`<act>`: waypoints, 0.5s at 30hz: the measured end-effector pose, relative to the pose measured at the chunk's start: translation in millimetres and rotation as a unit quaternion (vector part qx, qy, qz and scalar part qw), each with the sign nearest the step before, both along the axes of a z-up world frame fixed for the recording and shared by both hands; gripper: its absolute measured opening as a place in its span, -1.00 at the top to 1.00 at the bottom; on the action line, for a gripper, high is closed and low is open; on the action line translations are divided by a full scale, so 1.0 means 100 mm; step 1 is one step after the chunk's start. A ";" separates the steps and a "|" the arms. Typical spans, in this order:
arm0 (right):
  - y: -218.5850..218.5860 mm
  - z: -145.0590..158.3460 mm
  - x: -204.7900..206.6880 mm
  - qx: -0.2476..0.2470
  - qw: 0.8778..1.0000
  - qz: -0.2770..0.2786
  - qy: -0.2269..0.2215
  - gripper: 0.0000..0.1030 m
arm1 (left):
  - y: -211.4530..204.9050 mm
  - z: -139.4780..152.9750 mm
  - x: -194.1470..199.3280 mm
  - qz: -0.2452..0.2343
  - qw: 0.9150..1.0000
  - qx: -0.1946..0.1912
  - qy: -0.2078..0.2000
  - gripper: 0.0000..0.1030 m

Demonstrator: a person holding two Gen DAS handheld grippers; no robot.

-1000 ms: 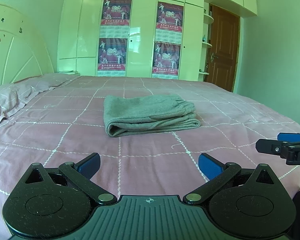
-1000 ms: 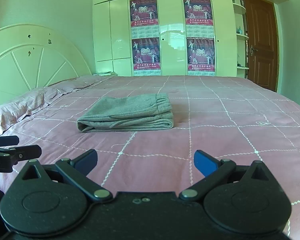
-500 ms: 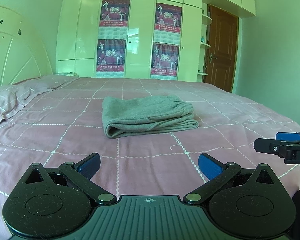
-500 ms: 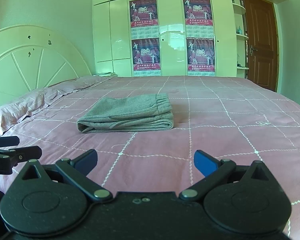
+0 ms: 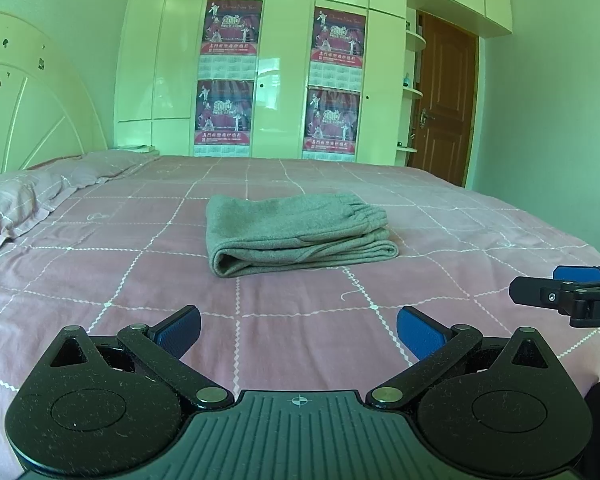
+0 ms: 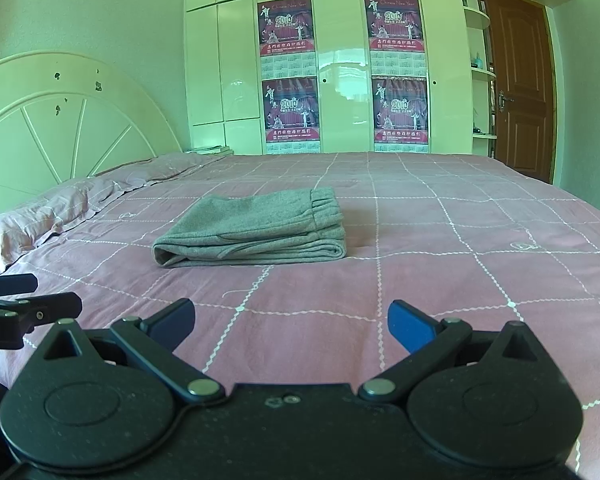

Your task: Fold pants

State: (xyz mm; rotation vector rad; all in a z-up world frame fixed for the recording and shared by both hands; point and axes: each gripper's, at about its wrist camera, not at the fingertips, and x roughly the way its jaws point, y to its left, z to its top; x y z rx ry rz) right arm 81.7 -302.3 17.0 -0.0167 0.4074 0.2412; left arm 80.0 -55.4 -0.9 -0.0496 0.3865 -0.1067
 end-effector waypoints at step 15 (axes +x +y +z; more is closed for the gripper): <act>0.01 0.00 0.00 0.001 1.000 0.000 0.000 -0.89 | -0.01 0.00 -0.07 -0.004 1.000 0.005 -0.030 -1.00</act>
